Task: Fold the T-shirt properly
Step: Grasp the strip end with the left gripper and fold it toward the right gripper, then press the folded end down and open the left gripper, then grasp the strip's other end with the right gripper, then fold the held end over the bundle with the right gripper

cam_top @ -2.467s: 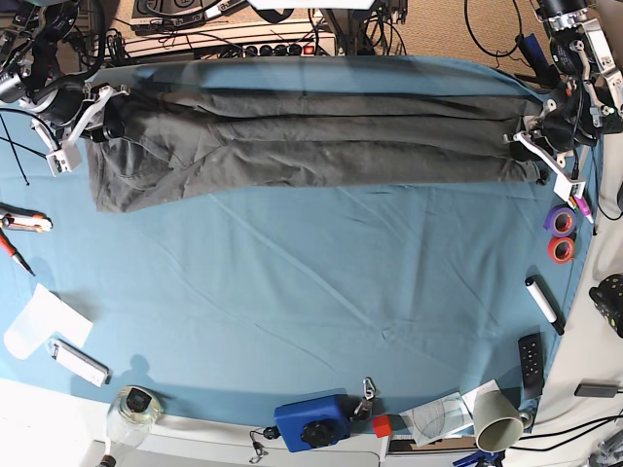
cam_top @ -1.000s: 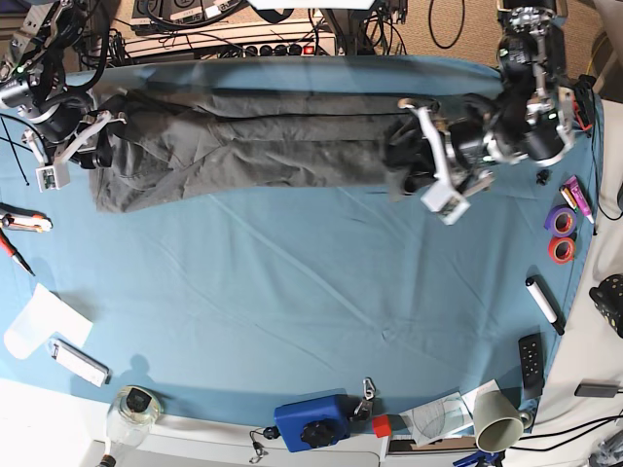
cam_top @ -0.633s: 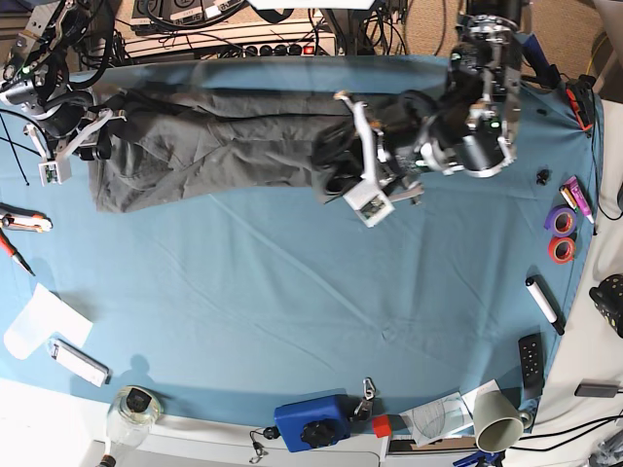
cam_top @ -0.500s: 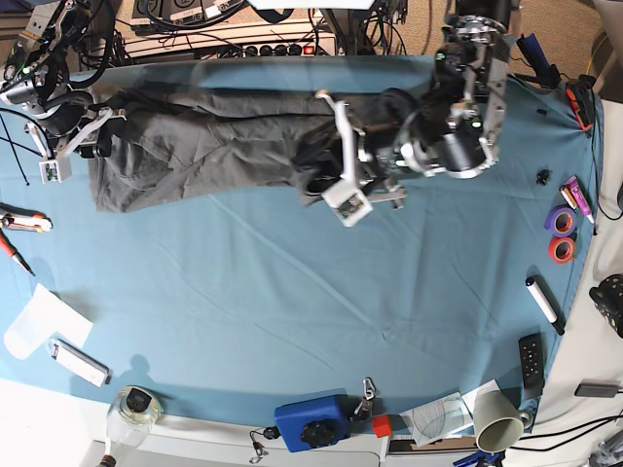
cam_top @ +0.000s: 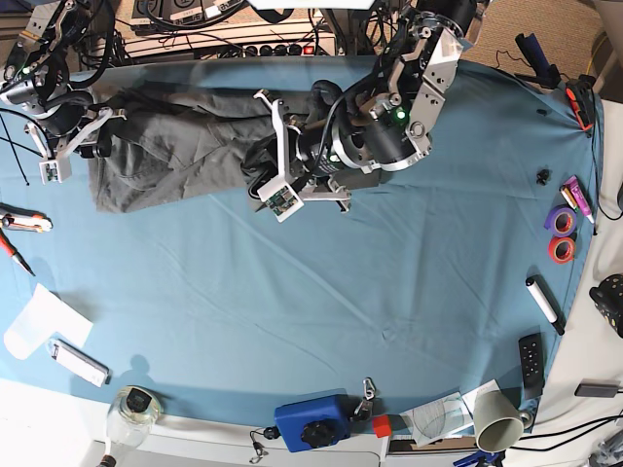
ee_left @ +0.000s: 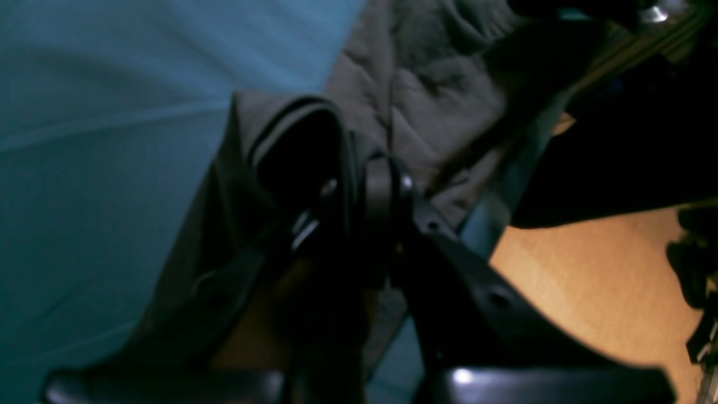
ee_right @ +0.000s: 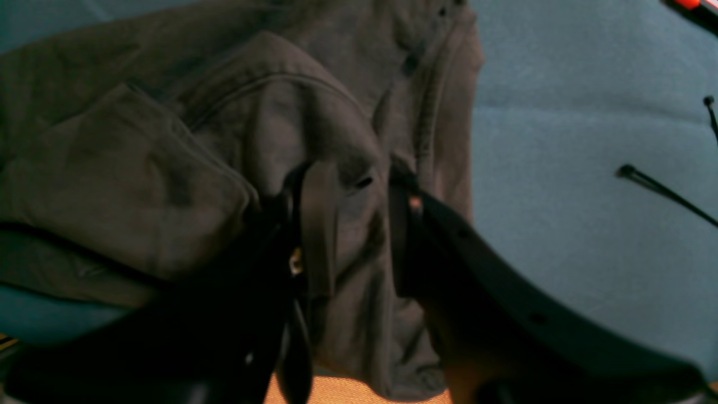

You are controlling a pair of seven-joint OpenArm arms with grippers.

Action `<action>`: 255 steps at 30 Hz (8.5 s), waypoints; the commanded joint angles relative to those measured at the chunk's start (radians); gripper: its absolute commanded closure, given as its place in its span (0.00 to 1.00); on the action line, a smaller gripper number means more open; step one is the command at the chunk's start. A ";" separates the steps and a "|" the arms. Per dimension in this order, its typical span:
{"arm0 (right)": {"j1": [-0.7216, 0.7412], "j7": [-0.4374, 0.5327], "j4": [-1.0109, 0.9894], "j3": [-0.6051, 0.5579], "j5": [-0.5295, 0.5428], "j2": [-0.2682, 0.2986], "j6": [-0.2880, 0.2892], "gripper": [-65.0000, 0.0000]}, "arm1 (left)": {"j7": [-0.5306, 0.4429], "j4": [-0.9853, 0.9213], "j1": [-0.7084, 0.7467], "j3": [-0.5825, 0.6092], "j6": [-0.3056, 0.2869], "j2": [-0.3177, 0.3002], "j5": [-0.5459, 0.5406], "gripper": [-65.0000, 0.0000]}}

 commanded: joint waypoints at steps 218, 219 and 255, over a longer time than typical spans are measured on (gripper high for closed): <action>0.243 -0.201 -0.759 -0.066 0.643 0.134 0.149 0.70 | 0.127 0.147 0.286 -0.351 -0.114 -0.039 -0.374 1.00; 0.251 -0.201 -0.759 -0.066 0.610 0.124 0.149 0.77 | 0.127 0.147 0.285 -0.351 -0.114 -0.039 -0.374 1.00; 0.496 -0.201 -0.750 -0.064 0.656 0.362 0.149 1.00 | 0.136 0.147 0.289 -0.351 -0.114 -0.039 -0.374 1.00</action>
